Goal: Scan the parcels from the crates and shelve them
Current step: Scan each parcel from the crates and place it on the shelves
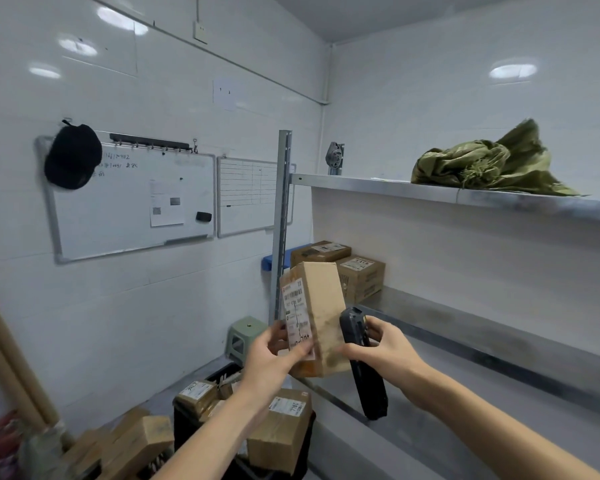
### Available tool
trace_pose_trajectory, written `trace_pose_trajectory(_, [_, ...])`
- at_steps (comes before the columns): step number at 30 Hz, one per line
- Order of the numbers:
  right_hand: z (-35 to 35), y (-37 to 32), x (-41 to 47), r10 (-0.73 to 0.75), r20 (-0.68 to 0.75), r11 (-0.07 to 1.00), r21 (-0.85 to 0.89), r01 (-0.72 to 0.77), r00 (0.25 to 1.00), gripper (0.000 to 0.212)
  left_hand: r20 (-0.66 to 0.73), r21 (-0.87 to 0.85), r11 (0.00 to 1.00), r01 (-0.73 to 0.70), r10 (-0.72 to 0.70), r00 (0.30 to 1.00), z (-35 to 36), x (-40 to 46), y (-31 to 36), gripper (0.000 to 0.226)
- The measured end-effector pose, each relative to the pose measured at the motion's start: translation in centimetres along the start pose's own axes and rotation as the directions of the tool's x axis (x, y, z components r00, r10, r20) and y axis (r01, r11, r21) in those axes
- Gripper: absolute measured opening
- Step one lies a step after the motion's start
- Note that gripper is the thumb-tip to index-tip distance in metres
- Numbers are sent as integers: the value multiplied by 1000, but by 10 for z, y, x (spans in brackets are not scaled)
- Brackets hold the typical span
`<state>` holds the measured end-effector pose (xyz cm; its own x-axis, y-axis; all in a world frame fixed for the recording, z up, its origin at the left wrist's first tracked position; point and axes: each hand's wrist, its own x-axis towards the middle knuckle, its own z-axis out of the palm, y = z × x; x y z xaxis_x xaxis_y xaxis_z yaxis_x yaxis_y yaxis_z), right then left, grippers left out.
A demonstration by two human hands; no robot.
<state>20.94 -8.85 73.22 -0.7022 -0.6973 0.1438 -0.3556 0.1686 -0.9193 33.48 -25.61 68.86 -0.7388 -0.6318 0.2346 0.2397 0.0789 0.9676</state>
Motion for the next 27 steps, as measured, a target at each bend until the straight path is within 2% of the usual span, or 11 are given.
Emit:
trace_pose_trajectory(5, [-7, 7, -3, -40, -54, 999, -26, 39, 998, 41, -31, 33, 999, -12, 13, 999, 6, 2, -3, 76])
trace_pose_trajectory(14, [-13, 13, -5, 5, -56, 1000, 6, -5, 998, 36, -54, -50, 999, -3, 0, 999, 10, 11, -6, 34])
trace_pose_trajectory(22, [-15, 15, -4, 56, -82, 997, 51, -52, 995, 34, 50, -107, 992, 64, -59, 997, 13, 14, -5, 38])
trace_pose_trajectory(27, [-17, 16, -1, 52, -77, 997, 56, -47, 996, 32, 60, -80, 994, 74, -70, 996, 13, 18, -7, 40])
